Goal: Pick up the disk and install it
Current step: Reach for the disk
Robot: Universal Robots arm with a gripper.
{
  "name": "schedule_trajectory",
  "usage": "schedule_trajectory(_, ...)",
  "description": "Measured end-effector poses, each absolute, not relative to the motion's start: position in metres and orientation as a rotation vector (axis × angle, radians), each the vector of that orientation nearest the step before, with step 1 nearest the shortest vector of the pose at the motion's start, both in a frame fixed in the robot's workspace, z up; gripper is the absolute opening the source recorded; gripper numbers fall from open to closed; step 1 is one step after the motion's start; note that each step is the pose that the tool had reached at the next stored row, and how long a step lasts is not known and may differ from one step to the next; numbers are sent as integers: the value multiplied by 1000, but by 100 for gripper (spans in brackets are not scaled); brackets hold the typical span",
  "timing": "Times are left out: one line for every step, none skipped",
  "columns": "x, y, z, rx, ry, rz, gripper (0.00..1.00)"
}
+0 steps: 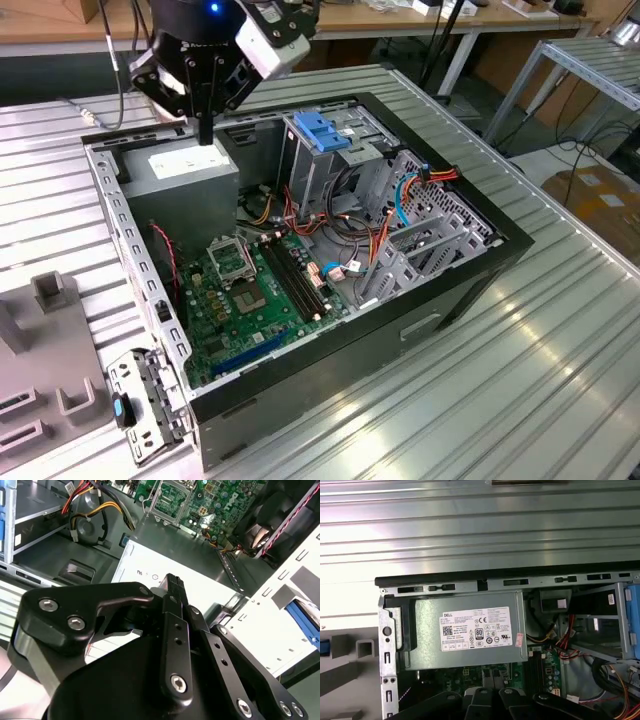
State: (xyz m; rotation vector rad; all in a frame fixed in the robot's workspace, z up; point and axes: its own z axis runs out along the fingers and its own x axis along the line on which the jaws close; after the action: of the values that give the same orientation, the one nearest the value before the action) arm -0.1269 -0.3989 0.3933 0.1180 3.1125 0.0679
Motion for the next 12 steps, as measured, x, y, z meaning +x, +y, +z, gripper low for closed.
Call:
schedule_trajectory(-127, -399, 393, 118, 3113, 68, 11)
schedule_trajectory(-128, -399, 393, 118, 3113, 68, 11)
schedule_trajectory(-128, -399, 393, 118, 3113, 68, 11)
schedule_trajectory(-129, -399, 393, 118, 3113, 68, 11)
schedule_trajectory(-129, -399, 393, 118, 3113, 68, 11)
schedule_trajectory(-129, -399, 393, 118, 3113, 68, 11)
schedule_trajectory(-130, -399, 393, 118, 3113, 68, 11)
schedule_trajectory(-130, -399, 393, 118, 3113, 68, 11)
schedule_trajectory(-130, -399, 393, 118, 3113, 68, 11)
schedule_trajectory(-131, -399, 393, 118, 3113, 68, 11)
schedule_trajectory(-132, -399, 393, 118, 3113, 68, 11)
schedule_trajectory(-132, -399, 393, 118, 3114, 68, 11)
